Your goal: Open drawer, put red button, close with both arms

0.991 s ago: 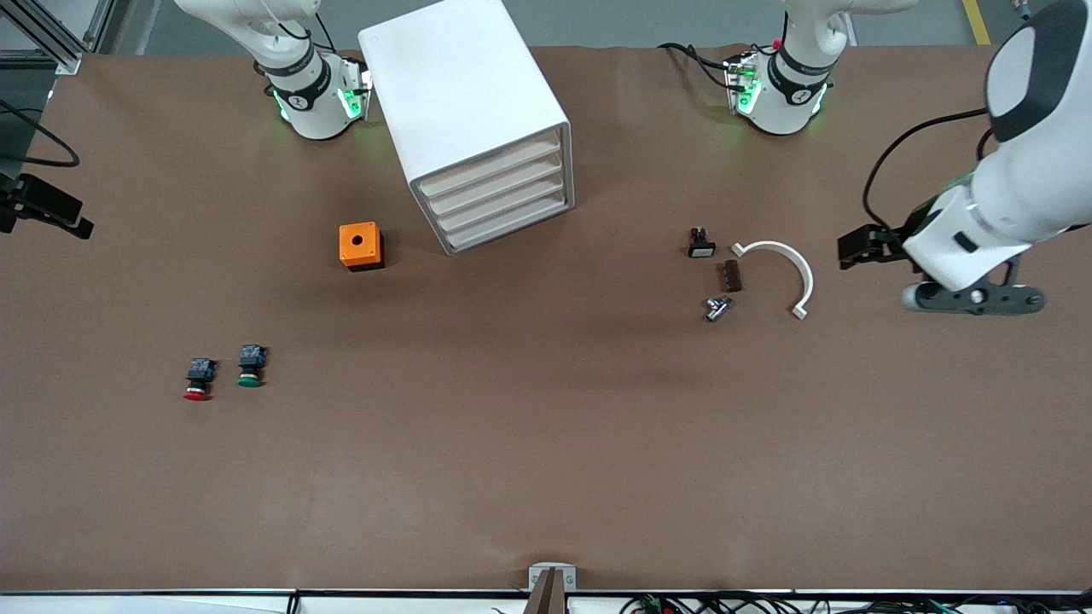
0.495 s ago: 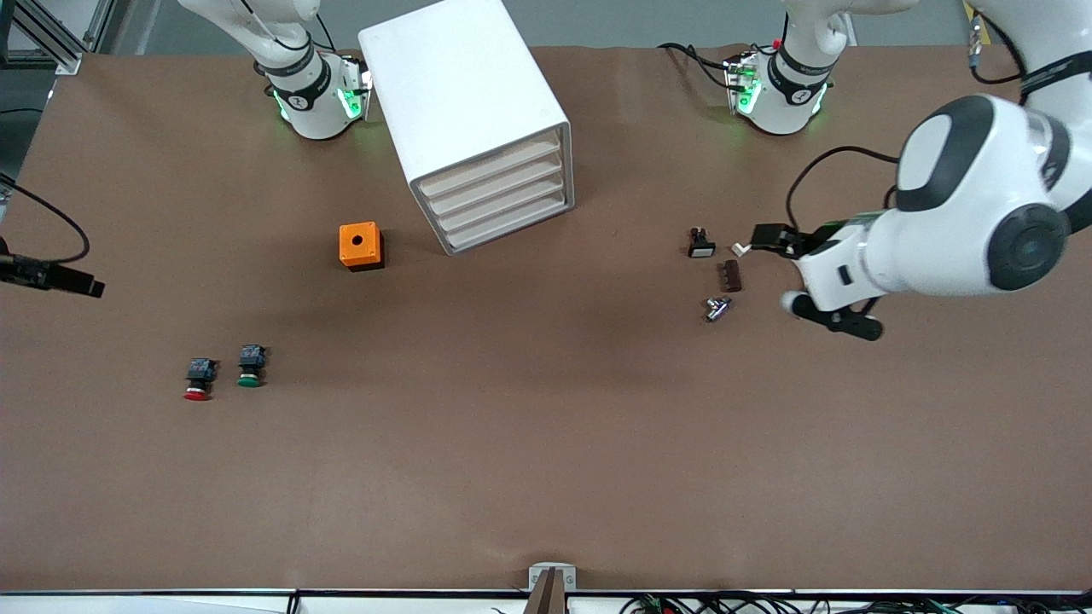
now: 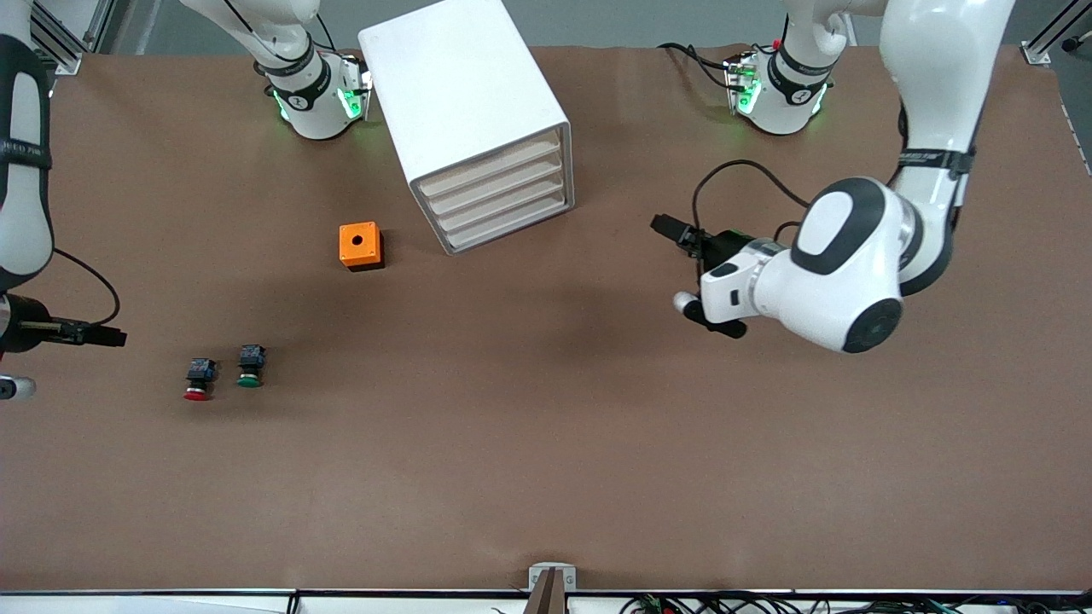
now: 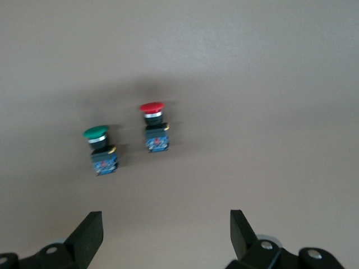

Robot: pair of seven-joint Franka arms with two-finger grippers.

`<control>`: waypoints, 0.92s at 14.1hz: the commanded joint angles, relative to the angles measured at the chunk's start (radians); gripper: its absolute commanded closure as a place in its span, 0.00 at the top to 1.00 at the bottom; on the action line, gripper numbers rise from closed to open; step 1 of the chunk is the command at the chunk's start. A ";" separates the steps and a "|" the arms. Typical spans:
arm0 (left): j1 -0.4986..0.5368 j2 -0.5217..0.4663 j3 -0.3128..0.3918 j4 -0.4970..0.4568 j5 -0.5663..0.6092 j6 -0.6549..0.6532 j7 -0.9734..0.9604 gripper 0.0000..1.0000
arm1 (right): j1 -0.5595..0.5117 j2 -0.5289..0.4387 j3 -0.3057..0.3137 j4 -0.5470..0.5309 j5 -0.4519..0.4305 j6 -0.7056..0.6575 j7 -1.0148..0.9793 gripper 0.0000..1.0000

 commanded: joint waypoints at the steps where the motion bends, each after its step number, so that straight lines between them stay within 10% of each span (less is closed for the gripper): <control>1: -0.045 0.020 -0.016 -0.043 -0.104 0.083 0.028 1.00 | -0.013 -0.017 0.016 -0.099 -0.012 0.087 -0.014 1.00; 13: -0.211 0.132 -0.046 -0.141 -0.290 0.370 0.438 1.00 | -0.014 0.126 0.021 -0.263 0.000 0.515 -0.013 1.00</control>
